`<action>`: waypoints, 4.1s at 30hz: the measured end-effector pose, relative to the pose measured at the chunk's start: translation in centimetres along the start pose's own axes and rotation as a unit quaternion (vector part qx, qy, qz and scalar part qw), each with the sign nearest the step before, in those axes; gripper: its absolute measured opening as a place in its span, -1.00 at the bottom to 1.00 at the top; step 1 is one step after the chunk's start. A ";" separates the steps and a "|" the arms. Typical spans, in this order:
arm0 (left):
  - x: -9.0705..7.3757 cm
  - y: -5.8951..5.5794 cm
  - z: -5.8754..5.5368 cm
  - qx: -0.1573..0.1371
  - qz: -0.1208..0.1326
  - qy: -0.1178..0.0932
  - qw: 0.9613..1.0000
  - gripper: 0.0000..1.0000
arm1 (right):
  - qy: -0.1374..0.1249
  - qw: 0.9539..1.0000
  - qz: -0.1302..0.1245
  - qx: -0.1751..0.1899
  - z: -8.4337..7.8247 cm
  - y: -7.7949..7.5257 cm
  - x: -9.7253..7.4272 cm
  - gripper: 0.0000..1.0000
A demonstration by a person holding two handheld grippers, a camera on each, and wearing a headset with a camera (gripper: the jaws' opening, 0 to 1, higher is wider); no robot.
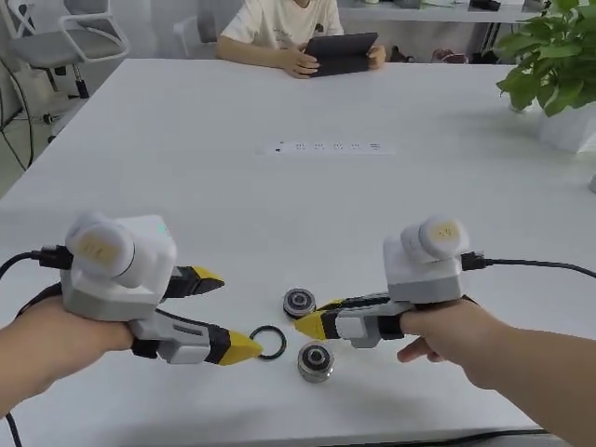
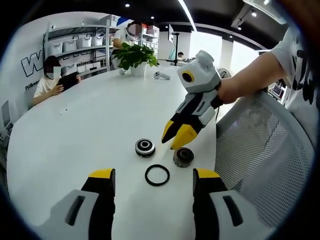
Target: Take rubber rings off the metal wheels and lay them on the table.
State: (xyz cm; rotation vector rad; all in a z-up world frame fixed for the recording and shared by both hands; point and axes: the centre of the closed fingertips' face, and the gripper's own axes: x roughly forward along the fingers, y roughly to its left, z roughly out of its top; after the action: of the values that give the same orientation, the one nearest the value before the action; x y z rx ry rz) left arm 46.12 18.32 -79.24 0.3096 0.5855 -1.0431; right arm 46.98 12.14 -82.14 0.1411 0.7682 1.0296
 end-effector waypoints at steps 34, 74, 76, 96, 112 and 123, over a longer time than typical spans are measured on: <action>4.2 1.8 1.5 -0.013 -0.014 0.006 1.000 0.04 | 0.007 0.996 -0.043 -0.074 0.0 -5.0 -0.1 -0.56; 8.6 1.7 1.5 -0.025 -0.046 0.026 0.998 -0.57 | 0.014 0.993 -0.026 -0.116 -0.4 -5.2 1.3 -0.60; 8.8 1.7 1.3 -0.027 -0.046 0.029 0.998 -0.60 | 0.014 0.993 -0.026 -0.116 -0.4 -5.2 1.3 -0.60; 9.4 2.1 1.2 0.042 -0.016 0.041 0.998 -0.85 | 0.012 0.992 -0.025 -0.124 -0.4 -5.1 1.5 -0.61; 9.4 2.2 1.3 0.036 -0.004 0.033 0.999 -0.85 | 0.023 0.986 -0.025 -0.164 -0.3 -4.8 2.2 -0.70; 9.4 2.3 1.3 0.032 0.001 0.032 0.999 -0.85 | 0.027 0.984 -0.032 -0.176 -0.5 -4.5 2.1 -0.80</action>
State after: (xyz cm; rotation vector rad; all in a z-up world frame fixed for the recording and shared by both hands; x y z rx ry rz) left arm 51.97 12.03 -83.79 0.4002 0.6107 -1.0543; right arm 50.56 11.35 -85.62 -0.2146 0.6255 1.0946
